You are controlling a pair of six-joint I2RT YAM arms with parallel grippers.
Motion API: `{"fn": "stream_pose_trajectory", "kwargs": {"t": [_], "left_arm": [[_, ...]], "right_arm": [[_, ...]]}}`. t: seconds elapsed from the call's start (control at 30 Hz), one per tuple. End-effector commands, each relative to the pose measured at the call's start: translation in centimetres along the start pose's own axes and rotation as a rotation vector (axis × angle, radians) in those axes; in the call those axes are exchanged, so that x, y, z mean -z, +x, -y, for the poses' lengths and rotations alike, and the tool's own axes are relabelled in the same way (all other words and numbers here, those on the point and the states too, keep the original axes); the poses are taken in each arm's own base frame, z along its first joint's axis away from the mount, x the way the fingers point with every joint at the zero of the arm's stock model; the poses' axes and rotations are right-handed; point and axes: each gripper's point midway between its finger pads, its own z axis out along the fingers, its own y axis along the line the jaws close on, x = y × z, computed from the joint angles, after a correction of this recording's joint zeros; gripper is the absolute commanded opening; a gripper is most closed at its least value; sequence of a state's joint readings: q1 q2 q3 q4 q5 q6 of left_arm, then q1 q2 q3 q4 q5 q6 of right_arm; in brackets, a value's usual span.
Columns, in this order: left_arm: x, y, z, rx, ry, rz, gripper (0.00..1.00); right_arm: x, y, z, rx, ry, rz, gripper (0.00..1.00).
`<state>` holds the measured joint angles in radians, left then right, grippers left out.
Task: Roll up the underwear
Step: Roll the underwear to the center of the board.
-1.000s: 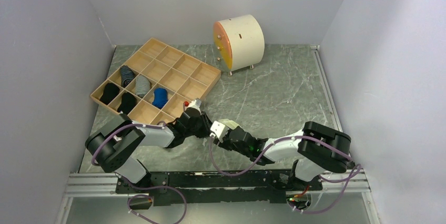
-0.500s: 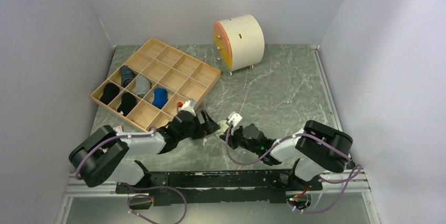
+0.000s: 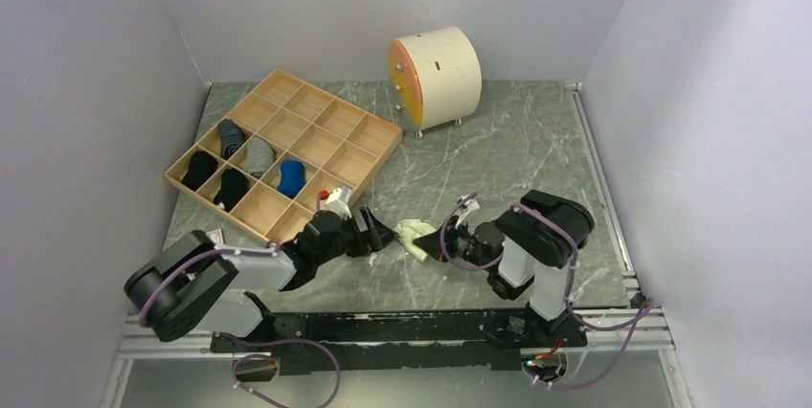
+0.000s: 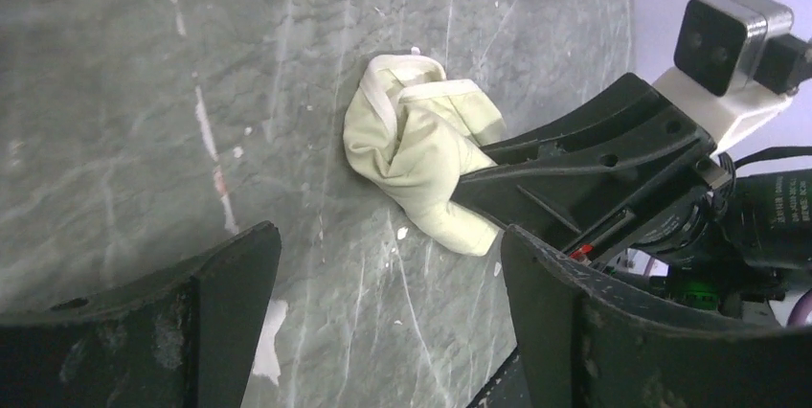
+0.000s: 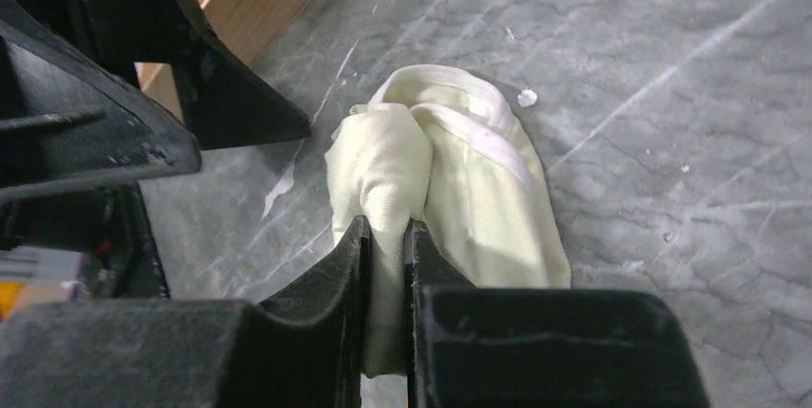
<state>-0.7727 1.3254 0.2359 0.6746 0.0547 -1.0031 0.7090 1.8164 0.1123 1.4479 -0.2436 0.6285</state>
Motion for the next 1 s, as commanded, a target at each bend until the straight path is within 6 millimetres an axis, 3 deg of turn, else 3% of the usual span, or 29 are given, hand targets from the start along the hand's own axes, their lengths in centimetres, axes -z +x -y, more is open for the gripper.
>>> {"fn": "stream_pose_trajectory", "kwargs": {"t": [0.0, 0.23, 0.67, 0.77, 0.97], "left_arm": [[-1.9, 0.0, 3.1, -0.069, 0.105, -0.055, 0.88], [-3.9, 0.9, 3.1, -0.037, 0.082, -0.094, 0.88], [-6.0, 3.5, -3.8, 0.055, -0.229, -0.168, 0.71], [-6.2, 4.3, -5.1, 0.025, -0.281, -0.203, 0.63], [-5.4, 4.8, -6.2, -0.026, -0.321, -0.218, 0.34]], "right_arm": [[1.0, 0.8, -0.2, -0.140, -0.052, -0.001, 0.13], [0.9, 1.1, -0.3, -0.167, -0.089, -0.004, 0.15], [1.1, 1.2, -0.9, -0.009, -0.120, -0.049, 0.25], [1.0, 1.5, -1.1, 0.028, -0.128, -0.068, 0.28], [0.4, 0.8, -0.7, 0.104, -0.091, -0.091, 0.41]]}}
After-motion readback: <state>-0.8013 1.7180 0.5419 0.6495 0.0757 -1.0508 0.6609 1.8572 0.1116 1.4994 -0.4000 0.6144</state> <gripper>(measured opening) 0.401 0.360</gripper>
